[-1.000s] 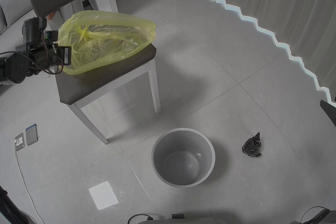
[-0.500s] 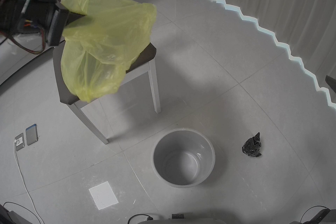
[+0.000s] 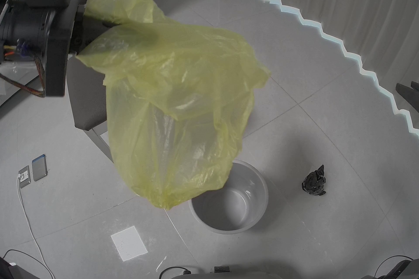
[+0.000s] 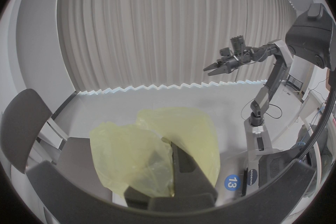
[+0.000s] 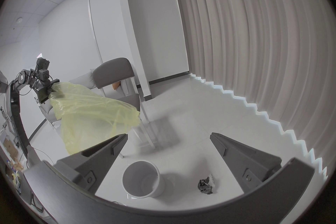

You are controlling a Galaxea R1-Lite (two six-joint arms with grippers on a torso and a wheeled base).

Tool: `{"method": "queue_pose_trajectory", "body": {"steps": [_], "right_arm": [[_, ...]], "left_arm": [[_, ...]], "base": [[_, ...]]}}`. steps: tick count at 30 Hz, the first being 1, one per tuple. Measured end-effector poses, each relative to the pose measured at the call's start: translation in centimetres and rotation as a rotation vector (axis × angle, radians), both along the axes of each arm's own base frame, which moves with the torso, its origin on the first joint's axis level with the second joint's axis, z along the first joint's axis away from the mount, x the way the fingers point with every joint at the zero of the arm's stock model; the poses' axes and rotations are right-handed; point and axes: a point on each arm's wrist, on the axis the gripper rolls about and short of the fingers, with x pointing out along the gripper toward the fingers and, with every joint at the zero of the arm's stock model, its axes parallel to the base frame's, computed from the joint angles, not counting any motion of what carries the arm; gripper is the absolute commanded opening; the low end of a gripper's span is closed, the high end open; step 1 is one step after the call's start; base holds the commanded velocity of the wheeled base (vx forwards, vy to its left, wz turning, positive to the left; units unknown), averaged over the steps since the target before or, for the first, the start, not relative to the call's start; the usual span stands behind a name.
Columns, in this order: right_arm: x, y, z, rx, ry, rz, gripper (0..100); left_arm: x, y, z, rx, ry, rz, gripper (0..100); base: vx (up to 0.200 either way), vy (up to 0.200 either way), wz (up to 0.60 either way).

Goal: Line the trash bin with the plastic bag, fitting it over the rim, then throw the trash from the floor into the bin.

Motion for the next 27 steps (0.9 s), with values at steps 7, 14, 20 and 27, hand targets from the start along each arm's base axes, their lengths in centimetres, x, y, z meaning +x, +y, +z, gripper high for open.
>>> {"method": "queue_pose_trajectory", "body": {"steps": [7, 14, 20, 27], "right_arm": [[2.6, 0.6, 0.9, 0.006, 0.027, 0.045, 100], [6.5, 1.4, 2.8, 0.018, 0.025, 0.056, 100], [10.5, 2.7, 4.3, 0.055, 0.023, 0.081, 100], [14.7, 4.9, 4.1, 0.058, 0.062, 0.131, 100]], "left_arm": [[-0.6, -1.2, -0.2, -0.003, 0.025, -0.060, 0], [-1.5, -2.4, -0.4, -0.006, 0.061, -0.127, 0], [-2.3, -3.1, -0.9, 0.019, 0.100, -0.172, 0], [-2.8, -3.6, -1.2, 0.037, 0.121, -0.205, 0]], "base": [[0.000, 0.000, 0.00], [0.000, 0.000, 0.00], [0.000, 0.000, 0.00], [0.000, 0.000, 0.00]]}}
